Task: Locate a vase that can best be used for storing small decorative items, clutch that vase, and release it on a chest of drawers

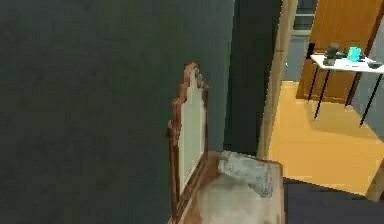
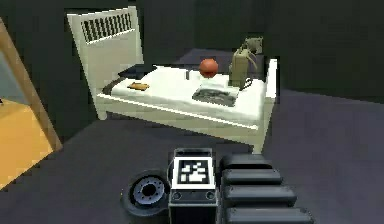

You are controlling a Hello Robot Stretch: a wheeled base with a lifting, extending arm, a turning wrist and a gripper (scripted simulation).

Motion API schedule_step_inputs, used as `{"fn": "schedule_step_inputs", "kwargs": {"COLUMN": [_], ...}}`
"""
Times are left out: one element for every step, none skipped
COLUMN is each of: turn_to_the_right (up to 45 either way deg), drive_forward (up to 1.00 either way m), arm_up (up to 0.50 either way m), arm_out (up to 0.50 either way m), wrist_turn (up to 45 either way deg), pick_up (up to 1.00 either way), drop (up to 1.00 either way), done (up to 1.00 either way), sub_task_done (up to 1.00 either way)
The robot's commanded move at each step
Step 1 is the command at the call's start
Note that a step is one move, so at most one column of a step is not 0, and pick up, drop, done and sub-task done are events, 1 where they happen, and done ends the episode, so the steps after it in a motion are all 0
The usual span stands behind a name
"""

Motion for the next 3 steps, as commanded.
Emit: {"fn": "schedule_step_inputs", "kwargs": {"turn_to_the_right": [45.0, 39.0, 0.0], "drive_forward": [0.0, 0.0, 0.25], "arm_up": [0.0, 0.0, 0.0], "arm_out": [0.0, 0.0, 0.0], "wrist_turn": [0.0, 0.0, 0.0], "pick_up": [0.0, 0.0, 0.0], "drop": [0.0, 0.0, 0.0], "done": [0.0, 0.0, 0.0], "sub_task_done": [0.0, 0.0, 0.0]}}
